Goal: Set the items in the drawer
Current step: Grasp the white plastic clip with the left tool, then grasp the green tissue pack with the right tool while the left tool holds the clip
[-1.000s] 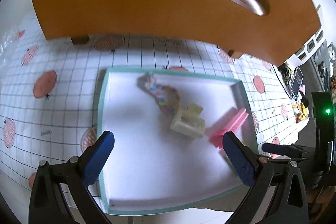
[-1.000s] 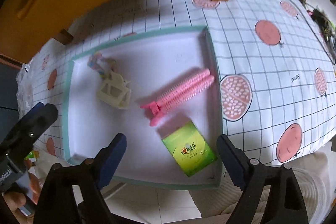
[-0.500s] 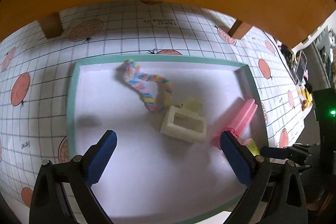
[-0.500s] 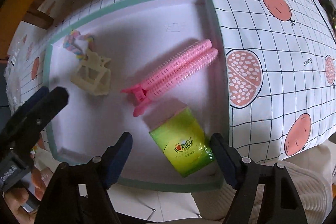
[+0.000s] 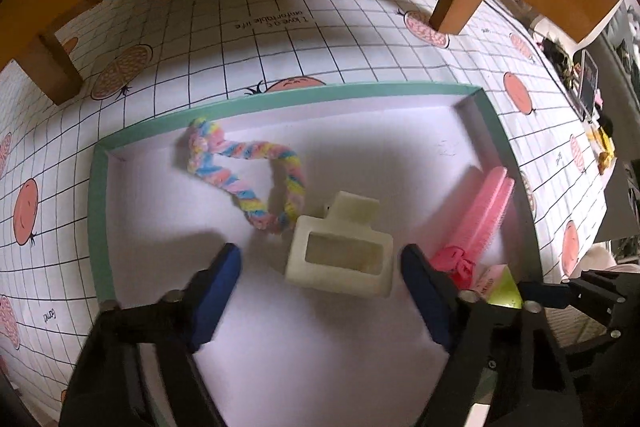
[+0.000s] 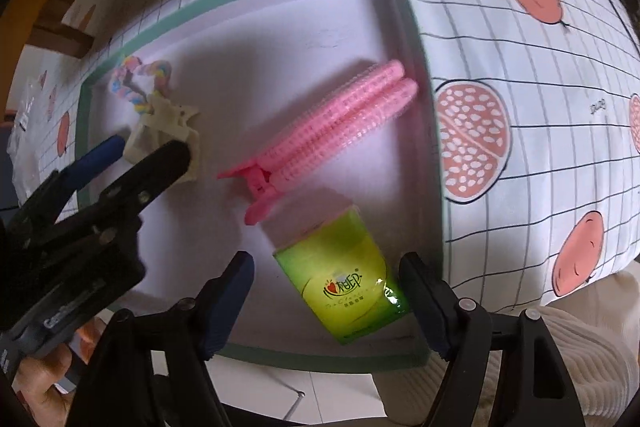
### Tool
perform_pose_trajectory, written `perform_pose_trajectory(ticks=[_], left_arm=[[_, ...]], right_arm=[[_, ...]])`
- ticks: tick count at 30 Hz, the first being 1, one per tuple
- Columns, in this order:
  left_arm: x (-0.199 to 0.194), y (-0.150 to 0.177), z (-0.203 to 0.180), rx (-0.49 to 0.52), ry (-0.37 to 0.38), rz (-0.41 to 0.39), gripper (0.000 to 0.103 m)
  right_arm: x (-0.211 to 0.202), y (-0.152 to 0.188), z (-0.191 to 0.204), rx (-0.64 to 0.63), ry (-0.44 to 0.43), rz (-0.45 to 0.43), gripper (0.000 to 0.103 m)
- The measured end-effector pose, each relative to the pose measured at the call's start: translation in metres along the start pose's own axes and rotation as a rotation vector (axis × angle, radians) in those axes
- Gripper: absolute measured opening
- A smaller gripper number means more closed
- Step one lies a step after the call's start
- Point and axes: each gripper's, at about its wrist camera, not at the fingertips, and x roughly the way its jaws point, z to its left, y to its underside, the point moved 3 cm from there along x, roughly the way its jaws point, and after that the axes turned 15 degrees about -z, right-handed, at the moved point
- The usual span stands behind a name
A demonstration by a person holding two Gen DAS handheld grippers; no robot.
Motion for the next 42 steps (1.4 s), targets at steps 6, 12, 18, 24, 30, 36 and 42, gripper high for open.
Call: perform_pose_trajectory(ticks=[6,12,18,24,30,36,42], left_arm=[[0.005,0.001,-0.004,0.017,-0.014,0.013,0.054],[-0.001,0.008,0.002,-0.007,-0.021,0.036,0.054],[-0.015,0.024,0.016,-0.067,-0.022,0.056,0.054],[-0.028,0.042,0.024,-0.083,-0.002,0.057,0.054],[-0.04,0.056,0.034,-0.123,0.022,0.058,0.054],[-0.045,0.062,0.035,-0.119,0.012,0.06,0.054],[-0.056,0.061,0.04,-0.143,0.026,0.05,0.054]], right_arm=[[0.01,0.0,0.001,0.001,-0.004,0.035,0.074],[0.02,0.008,0.014,-0.026,0.016,0.044,0.074],[0.026,0.016,0.023,-0.036,0.025,0.043,0.071],[0.025,0.021,0.031,-0.063,0.058,0.042,0.064],[0.024,0.025,0.029,-0.059,0.064,0.03,0.057],[0.017,0.022,0.025,-0.051,0.007,0.019,0.056],[0.0,0.017,0.021,-0.05,-0.028,-0.021,0.056]])
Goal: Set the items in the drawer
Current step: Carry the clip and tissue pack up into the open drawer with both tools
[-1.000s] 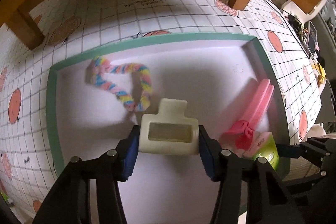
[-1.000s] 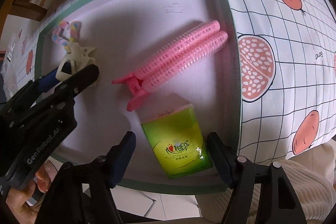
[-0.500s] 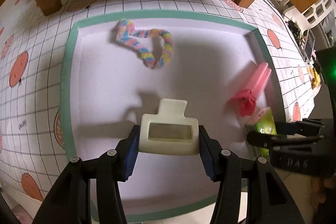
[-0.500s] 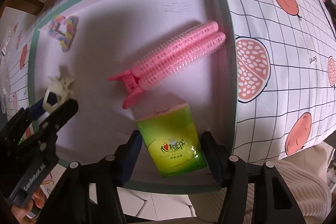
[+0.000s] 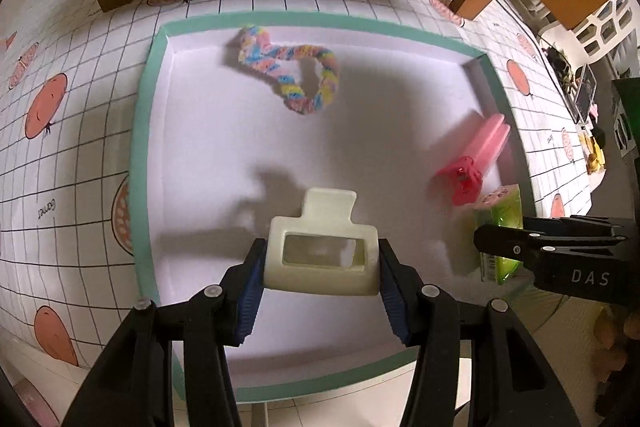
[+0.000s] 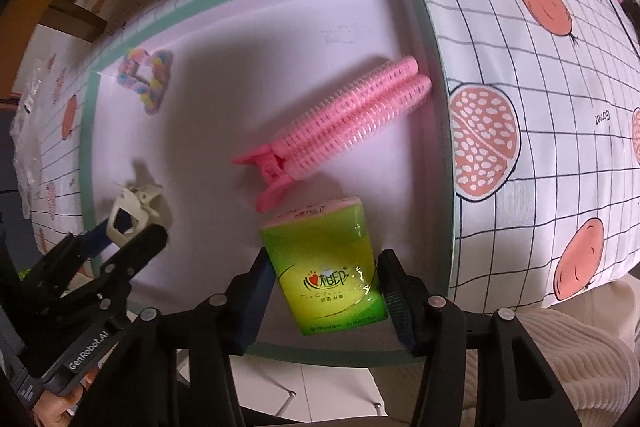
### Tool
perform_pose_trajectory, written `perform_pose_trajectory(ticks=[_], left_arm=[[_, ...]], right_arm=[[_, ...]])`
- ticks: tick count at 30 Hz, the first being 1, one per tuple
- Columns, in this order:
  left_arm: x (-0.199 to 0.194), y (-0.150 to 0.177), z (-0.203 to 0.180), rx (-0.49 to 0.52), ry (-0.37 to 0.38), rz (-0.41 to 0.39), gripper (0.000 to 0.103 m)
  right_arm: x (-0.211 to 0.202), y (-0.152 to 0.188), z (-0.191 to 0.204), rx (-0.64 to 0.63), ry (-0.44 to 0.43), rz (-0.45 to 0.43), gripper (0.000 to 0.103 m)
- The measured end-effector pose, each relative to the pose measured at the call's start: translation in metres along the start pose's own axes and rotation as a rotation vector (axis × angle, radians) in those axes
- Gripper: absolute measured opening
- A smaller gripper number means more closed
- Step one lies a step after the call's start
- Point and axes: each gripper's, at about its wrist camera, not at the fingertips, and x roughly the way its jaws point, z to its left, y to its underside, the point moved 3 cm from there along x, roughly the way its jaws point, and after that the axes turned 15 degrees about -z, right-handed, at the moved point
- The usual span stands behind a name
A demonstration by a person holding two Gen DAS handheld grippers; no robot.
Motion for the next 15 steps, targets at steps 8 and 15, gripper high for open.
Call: perform_pose_trajectory(ticks=[8,15], left_arm=[[-0.052,-0.026,0.0,-0.009,0.054,-0.109,0.054],[-0.119,-0.076,-0.022,0.045,0.128,-0.286,0.054]], right_arm=[[-0.045,-0.01,0.004,-0.008,-0.059,-0.122,0.056],[-0.132,-0.039,0.016,-0.028,-0.15,-0.312,0.056]])
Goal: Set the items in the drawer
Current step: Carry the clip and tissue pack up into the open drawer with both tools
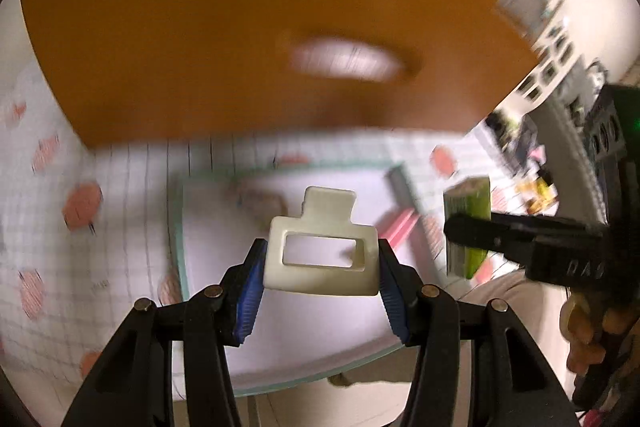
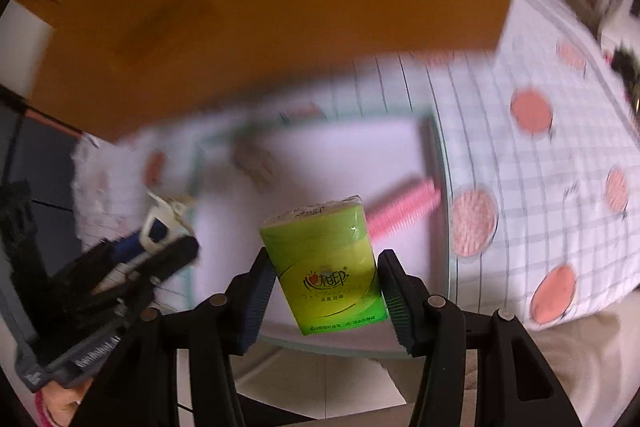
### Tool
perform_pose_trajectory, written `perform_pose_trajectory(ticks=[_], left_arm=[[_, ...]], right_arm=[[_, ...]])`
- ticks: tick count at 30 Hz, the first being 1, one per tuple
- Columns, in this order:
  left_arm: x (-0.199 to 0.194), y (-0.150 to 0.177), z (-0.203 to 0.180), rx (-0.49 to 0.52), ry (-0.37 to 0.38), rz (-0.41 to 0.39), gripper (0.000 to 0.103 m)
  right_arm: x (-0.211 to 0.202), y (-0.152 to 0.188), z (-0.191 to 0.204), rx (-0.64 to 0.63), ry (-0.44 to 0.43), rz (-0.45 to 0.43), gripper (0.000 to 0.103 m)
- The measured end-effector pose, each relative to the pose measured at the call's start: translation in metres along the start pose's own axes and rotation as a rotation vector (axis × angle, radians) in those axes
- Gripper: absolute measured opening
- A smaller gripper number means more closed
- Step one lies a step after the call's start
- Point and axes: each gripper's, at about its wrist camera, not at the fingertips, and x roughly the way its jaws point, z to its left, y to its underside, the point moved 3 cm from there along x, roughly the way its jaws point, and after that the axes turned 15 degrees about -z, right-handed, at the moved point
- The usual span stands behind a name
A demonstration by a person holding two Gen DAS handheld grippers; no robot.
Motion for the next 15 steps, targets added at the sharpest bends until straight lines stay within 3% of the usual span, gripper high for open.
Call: perform_pose_trajectory(ticks=[7,10,15], left_arm=[[-0.064,-0.092,-0.015,0.065,0.033,-0.237,0.054],[-0.077,-0.124,-0.015,0.064,0.028,-0.298,0.054],[-0.077,-0.159,-0.018,0.062,0.014,-0.351,0.054]], right_arm=[[-0.091,-0.076,0.048,-0.103,-0.04,-0.261,0.055],[-0.119,-0.105,0.062,-0.16,-0.028,-0.337,0.055],[-0.129,-0.138,0.074,-0.19,0.009,-0.376,0.056]])
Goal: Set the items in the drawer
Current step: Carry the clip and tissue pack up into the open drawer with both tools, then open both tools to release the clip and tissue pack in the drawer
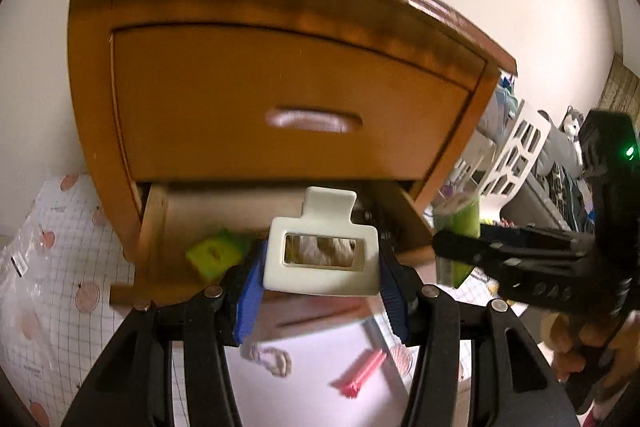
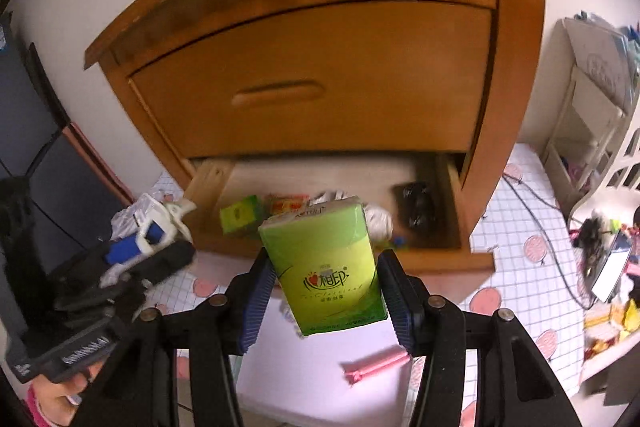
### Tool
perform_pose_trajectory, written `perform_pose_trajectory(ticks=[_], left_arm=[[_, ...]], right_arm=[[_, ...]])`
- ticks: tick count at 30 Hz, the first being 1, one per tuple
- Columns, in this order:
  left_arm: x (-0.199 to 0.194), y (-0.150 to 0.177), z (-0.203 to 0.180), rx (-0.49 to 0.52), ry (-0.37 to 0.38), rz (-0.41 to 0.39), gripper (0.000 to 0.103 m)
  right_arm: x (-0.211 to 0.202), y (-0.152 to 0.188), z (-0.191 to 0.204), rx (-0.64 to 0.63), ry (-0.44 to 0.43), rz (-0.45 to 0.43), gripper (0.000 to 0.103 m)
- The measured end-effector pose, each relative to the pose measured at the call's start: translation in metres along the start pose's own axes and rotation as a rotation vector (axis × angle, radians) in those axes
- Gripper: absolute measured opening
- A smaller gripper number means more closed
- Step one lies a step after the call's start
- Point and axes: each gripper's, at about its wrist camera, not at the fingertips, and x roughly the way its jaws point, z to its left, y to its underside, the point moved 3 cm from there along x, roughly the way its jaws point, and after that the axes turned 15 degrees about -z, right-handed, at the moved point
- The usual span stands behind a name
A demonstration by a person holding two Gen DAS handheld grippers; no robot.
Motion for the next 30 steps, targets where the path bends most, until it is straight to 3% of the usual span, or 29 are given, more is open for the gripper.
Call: perform_pose_trajectory(ticks=[12,20,23,26,30], left_arm=[[0.044,-0.004,0.019,-0.021,-0.095,0.038,0.055],[0.051,-0.001,0.03,-0.035,-0.125,0.038,0.071],[0.047,0.0,0.03,-0.037,-0.127,0.037,0.071],[0.047,0.001,0.033,-0.035,-0.142,0.035,0.077],[0.047,0.002,0.036,-0.042,-0.161,0.037,0.079]], right_arm=[[0.037,-0.026,-0.023,0.031,0.087,0.006,0.056],[0.047,-0.025,-0.022,0.017,0.098,0.019,0.056],[0.048,-0.024,-0.021,0.011,0.101,0.02,0.057],[0.05,-0.022,-0.021,0.005,0.105,0.023,0.059],[0.05,-0.021,-0.023,0.003,0.108,0.013,0.072]])
